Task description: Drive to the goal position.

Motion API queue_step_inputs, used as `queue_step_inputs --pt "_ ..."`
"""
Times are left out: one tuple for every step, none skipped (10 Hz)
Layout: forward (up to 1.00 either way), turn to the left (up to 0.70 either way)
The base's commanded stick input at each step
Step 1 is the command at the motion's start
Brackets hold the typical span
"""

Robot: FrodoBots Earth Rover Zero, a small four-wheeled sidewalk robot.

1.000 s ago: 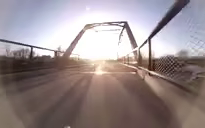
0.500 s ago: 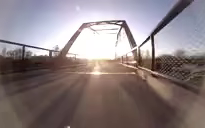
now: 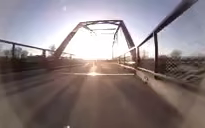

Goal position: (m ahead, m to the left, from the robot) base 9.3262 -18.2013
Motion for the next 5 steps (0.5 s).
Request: queue_step_inputs --pt "0.70 -0.14" --pt "0.70 -0.14" --pt "0.70 -0.04" --pt "0.70 0.00" --pt "0.70 0.00"
